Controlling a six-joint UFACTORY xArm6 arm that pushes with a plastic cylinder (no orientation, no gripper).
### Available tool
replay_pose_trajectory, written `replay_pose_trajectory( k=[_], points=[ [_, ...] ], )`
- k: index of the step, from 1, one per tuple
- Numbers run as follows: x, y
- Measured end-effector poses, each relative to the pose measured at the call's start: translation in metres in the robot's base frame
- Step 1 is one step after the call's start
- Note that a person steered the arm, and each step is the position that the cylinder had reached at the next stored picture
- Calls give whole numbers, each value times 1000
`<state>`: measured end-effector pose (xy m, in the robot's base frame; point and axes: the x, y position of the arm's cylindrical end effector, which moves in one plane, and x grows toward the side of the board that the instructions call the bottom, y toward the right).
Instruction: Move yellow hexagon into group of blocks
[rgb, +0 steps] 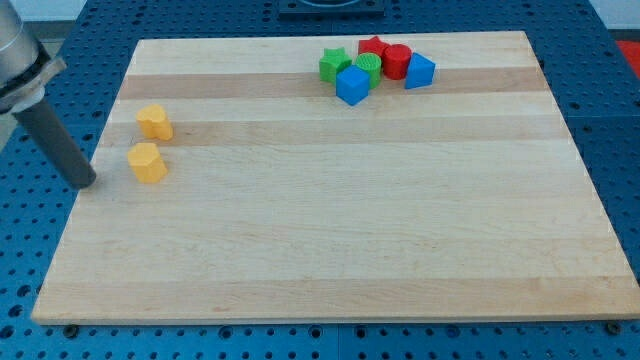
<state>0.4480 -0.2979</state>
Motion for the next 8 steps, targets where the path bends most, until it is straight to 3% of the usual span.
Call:
replay_pose_trajectory(
  k=[1, 2, 3, 5, 6, 8],
  points=[
    [-22, 71],
    [-22, 180],
    [-22, 199],
    [-17, 75],
    [17, 74],
    [-6, 242]
  ],
)
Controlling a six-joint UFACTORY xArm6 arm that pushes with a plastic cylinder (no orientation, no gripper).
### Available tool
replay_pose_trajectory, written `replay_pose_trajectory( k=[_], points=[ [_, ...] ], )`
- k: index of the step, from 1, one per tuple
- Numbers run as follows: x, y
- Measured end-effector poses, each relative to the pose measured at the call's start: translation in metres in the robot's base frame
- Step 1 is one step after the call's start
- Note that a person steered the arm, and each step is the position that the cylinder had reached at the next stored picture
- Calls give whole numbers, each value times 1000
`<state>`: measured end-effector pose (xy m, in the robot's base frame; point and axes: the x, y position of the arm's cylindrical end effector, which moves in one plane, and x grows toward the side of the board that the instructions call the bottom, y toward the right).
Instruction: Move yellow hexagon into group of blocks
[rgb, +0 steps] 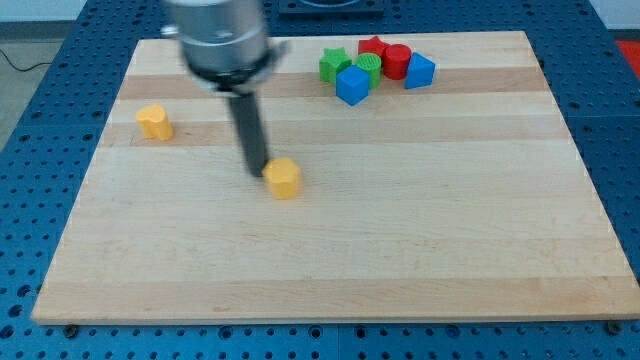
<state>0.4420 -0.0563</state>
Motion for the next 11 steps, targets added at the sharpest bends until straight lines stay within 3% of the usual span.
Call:
replay_pose_trajectory(
  k=[1, 3, 4, 5, 7, 11],
  points=[
    [-1, 28],
    [18, -66],
    [61, -42],
    [64, 9],
    [13, 96],
    [6, 79]
  ],
)
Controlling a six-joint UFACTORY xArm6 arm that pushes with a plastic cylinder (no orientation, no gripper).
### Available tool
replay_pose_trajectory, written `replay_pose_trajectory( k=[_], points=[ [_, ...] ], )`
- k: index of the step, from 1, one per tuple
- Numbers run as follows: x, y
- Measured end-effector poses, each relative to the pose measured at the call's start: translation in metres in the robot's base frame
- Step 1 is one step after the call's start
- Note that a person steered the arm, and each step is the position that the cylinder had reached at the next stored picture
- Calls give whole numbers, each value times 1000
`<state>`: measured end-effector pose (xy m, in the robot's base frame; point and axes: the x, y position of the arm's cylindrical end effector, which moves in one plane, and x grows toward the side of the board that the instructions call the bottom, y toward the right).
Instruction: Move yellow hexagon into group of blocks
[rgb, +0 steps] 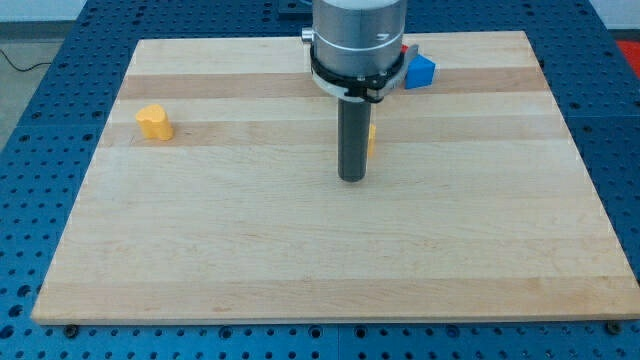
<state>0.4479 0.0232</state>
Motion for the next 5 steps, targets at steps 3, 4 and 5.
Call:
replay_pose_trajectory(
  k=[3, 4, 5],
  points=[
    [-32, 86],
    [-17, 22],
    [-30, -15]
  ],
)
